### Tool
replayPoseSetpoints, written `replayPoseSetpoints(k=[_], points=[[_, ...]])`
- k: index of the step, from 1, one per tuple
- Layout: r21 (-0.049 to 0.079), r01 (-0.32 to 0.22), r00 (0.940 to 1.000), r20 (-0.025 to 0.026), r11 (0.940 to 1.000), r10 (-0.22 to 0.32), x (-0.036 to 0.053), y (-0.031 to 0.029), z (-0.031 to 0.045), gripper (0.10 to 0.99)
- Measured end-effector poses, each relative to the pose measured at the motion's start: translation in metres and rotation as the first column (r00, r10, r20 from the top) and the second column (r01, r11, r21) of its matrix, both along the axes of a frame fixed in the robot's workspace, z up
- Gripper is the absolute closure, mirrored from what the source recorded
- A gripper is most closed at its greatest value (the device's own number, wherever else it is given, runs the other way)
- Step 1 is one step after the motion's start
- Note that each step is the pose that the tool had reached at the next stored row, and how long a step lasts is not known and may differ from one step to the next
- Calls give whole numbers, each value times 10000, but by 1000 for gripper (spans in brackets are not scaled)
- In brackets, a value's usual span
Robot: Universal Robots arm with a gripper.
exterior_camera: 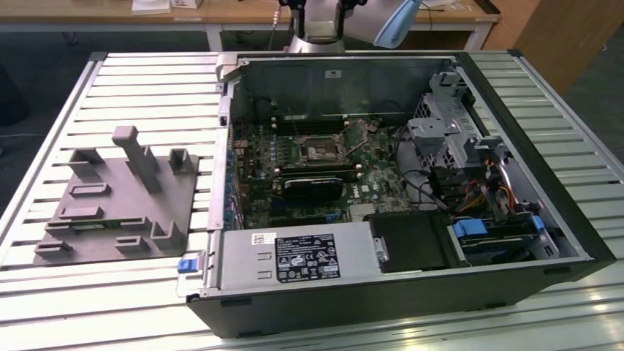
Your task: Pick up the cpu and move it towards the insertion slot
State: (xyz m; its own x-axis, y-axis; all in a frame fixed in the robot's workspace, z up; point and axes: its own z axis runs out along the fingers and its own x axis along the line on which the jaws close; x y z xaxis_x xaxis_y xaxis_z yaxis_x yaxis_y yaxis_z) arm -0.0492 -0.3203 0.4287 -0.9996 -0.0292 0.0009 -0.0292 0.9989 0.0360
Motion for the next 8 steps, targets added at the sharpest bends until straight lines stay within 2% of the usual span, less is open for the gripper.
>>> replayPoseSetpoints(k=[8], points=[[-1,0,10000,0,10000,0,51,80,-4,541]])
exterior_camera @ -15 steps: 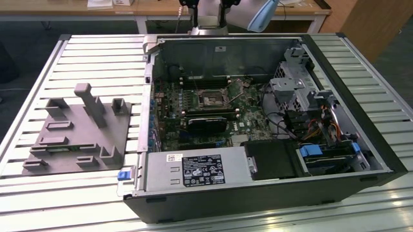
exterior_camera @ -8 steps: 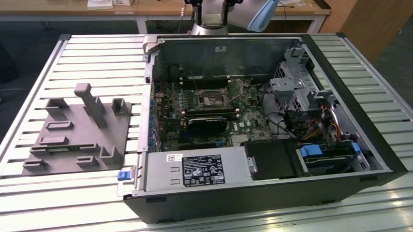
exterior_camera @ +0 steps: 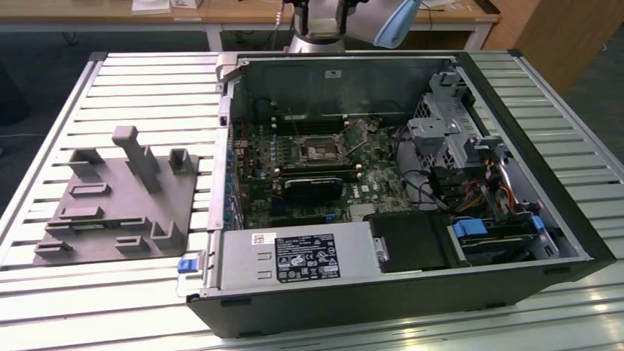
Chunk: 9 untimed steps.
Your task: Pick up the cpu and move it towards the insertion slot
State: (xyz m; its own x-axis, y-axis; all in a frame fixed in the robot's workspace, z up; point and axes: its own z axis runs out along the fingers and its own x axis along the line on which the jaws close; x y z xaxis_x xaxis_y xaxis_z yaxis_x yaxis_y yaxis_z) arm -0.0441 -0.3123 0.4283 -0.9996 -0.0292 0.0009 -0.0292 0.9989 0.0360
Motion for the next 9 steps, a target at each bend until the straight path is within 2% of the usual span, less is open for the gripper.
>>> replayPoseSetpoints(k=[9], points=[[0,0,10000,0,10000,0,26,119,-23,541]])
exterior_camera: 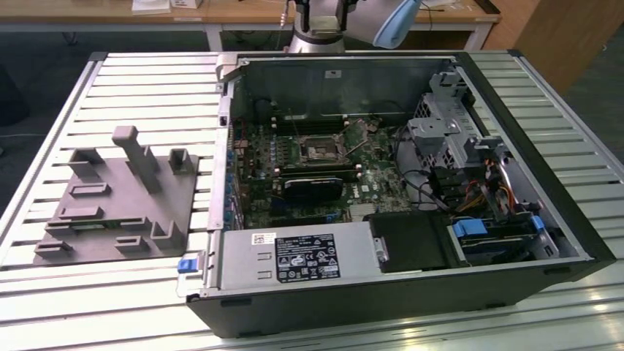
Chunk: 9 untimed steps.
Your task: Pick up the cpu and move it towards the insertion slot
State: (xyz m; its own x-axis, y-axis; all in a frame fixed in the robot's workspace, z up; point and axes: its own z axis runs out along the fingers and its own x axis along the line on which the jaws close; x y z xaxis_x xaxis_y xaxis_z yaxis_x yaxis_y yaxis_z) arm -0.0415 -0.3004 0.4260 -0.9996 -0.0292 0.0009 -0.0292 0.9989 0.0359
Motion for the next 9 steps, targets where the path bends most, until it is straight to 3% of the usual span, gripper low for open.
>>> replayPoseSetpoints(k=[9], points=[[2,2,10000,4,10000,-2,107,6,-4,541]])
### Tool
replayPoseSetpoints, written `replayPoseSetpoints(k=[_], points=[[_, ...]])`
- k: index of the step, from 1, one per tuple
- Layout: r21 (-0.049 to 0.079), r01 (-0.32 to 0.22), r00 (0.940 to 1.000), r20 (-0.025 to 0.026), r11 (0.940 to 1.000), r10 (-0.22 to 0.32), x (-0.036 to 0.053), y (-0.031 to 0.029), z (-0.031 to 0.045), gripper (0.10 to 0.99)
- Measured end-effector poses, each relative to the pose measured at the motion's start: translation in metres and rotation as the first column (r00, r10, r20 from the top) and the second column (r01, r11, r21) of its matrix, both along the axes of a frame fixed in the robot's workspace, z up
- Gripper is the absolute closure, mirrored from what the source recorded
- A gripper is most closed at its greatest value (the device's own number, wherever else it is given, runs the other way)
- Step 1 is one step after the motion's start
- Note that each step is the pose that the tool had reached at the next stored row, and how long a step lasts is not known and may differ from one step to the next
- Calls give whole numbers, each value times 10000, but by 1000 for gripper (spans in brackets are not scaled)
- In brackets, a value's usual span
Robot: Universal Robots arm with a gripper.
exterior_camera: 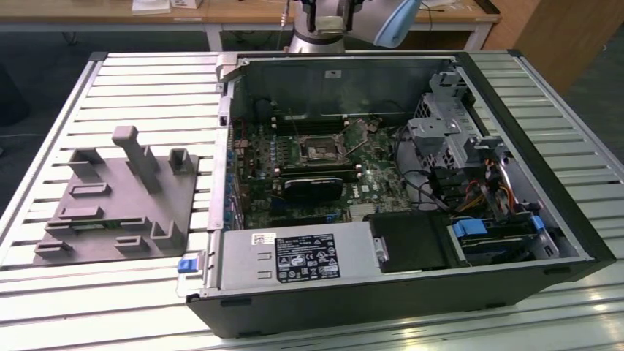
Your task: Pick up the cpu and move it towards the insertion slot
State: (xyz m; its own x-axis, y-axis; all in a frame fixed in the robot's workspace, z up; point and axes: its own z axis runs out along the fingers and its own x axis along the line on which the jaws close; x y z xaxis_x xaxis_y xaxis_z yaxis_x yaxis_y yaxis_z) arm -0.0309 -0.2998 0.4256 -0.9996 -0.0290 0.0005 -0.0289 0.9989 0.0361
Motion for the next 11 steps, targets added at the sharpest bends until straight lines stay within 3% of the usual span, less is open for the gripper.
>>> replayPoseSetpoints(k=[4,11], points=[[0,6,10000,3,10000,-6,56,2,-1,541],[-1,8,10000,4,10000,-8,66,3,-1,541]])
